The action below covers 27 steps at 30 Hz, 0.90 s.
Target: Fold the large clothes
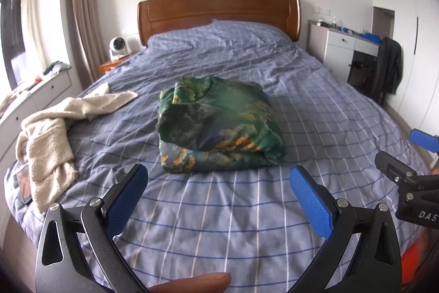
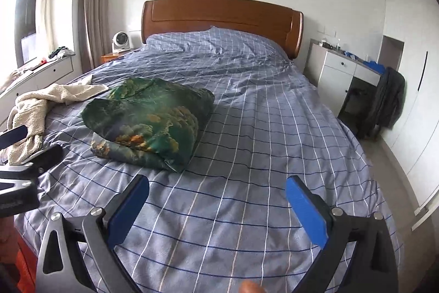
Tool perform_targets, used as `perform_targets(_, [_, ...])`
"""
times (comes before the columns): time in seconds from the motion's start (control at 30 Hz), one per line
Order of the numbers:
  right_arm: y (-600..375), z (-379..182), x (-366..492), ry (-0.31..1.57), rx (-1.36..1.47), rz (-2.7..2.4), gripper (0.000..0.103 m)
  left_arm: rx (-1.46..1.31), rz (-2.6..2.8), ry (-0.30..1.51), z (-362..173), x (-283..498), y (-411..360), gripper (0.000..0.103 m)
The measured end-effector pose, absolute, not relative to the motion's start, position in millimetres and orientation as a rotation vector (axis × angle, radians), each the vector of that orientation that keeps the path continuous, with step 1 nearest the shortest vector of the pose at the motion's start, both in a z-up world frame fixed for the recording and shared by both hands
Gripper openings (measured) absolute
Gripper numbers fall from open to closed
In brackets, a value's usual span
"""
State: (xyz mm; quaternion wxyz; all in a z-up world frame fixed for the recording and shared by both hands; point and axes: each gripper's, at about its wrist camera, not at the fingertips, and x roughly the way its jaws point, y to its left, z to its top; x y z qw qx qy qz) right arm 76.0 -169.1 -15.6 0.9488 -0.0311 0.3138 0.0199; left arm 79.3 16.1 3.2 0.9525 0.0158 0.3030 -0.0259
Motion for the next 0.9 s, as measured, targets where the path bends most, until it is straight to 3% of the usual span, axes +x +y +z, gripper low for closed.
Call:
perform_targets(0.33, [-181, 3, 47, 0.545, 0.032, 0.068, 0.101, 0.063, -0.028, 0.58, 20, 59, 13, 0.103])
perform_targets(0.9, [-166, -7, 51, 0.646, 0.005, 0.115, 0.101, 0.079, 0.001, 0.621, 14, 56, 7, 0.103])
